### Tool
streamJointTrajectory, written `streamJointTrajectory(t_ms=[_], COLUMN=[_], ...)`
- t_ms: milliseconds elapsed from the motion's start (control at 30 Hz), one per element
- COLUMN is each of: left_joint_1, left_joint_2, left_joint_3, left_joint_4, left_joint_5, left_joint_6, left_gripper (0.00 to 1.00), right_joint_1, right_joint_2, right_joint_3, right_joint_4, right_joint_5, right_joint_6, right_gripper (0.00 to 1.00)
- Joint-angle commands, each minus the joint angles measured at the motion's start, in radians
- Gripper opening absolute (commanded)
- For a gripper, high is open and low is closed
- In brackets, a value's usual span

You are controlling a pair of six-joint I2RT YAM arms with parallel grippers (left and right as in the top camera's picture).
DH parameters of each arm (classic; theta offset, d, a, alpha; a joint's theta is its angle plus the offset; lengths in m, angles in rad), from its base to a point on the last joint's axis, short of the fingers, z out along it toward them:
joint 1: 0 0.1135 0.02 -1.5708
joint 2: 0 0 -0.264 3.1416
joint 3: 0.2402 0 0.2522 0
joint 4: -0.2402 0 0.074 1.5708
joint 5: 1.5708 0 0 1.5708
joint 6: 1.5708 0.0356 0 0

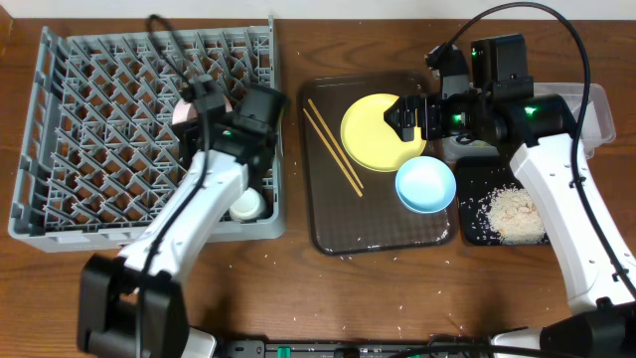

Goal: Sort waste into correct bins and load items into the dishwasher
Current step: 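Carry the pink-white bowl left and stand it in the rack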

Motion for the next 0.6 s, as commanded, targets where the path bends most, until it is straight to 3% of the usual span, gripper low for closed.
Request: streamJointTrajectory(t_ms=[0, 300, 567], left_joint_1=[-0.044, -0.145, -0.167], left_joint_2=[0.064, 0.203, 0.237], left_joint_3=[0.014, 0.013, 0.013], left_joint_4=[0.003, 0.003, -0.023], left_joint_5=[-0.195, -0.338, -0.379], left_joint_6=[0.005, 0.005, 0.005], left_gripper=[0.07, 0.07, 0.07], right_joint_1=[-0.013, -0.013, -0.013], right_joint_2=[-0.003, -0.003, -0.003], right_joint_3=[0.012, 0.012, 0.012], right_joint_4=[-0.002, -0.001, -0.001], right_joint_5=[-0.001, -0.001, -0.001], right_joint_6=[-0.010, -0.010, -0.010], right_gripper=[0.99, 0.99, 0.99])
